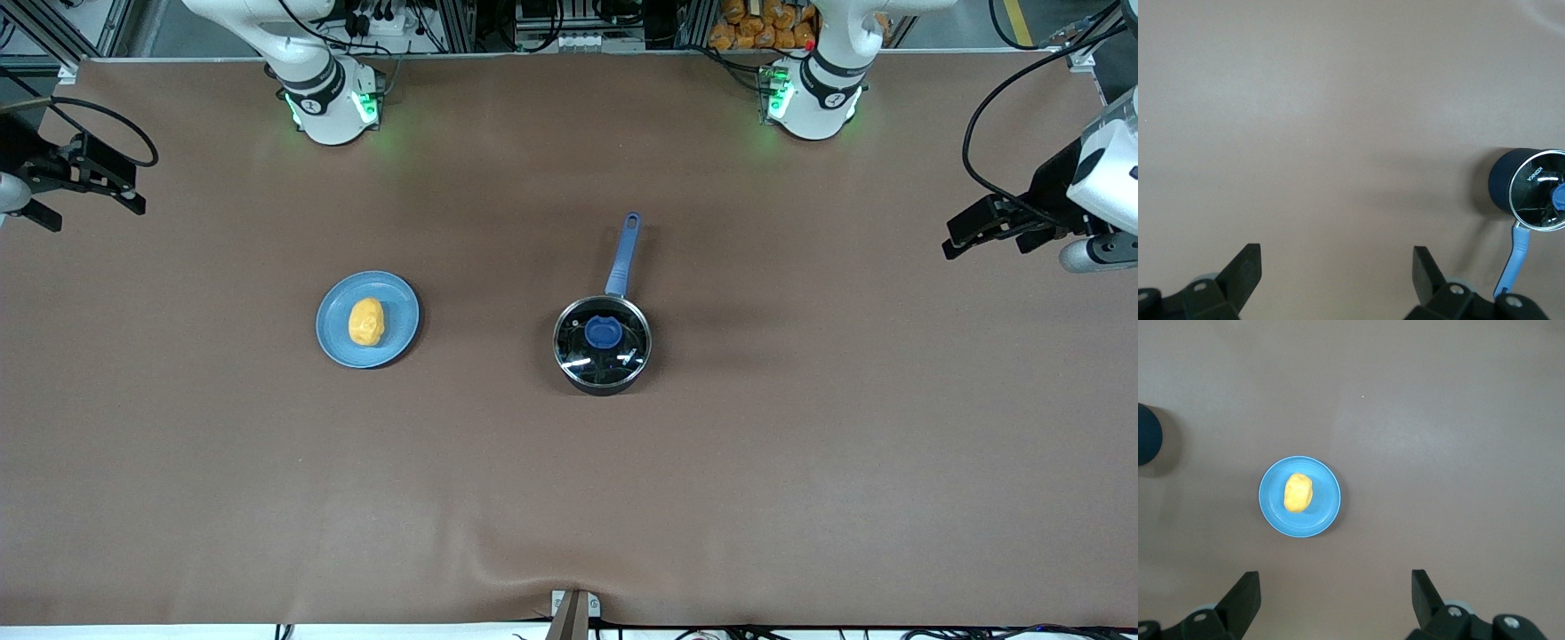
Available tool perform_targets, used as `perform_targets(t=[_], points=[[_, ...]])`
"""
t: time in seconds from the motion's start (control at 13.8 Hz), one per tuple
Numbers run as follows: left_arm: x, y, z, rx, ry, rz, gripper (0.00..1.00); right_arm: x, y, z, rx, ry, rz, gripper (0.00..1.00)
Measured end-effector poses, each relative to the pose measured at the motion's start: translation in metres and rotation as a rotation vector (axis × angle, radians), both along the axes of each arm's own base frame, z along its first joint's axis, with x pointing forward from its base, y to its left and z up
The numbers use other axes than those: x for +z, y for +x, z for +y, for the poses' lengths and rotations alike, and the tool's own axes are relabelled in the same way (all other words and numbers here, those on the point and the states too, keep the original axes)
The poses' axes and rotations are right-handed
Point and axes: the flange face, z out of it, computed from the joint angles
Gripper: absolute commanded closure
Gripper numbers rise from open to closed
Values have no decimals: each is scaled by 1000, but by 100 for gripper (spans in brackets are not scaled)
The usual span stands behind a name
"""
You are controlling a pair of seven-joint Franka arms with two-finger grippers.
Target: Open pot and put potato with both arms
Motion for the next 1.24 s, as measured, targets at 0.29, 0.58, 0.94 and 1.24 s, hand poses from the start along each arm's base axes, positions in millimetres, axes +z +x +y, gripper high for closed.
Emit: perform_targets(t=[0.29, 0.58, 0.94, 1.24], points=[[0, 0, 0, -1, 0, 0, 0, -1, 0, 1, -1, 1, 3, 0], [0, 0, 0, -1, 0, 0, 0, -2, 0, 1, -1, 2, 7, 0], [0, 0, 0, -1, 0, 0, 0, -3, 0, 4, -5, 2, 13, 0], [0, 0, 0, -1, 0, 0, 0, -3, 1, 6, -3, 2, 14, 0]])
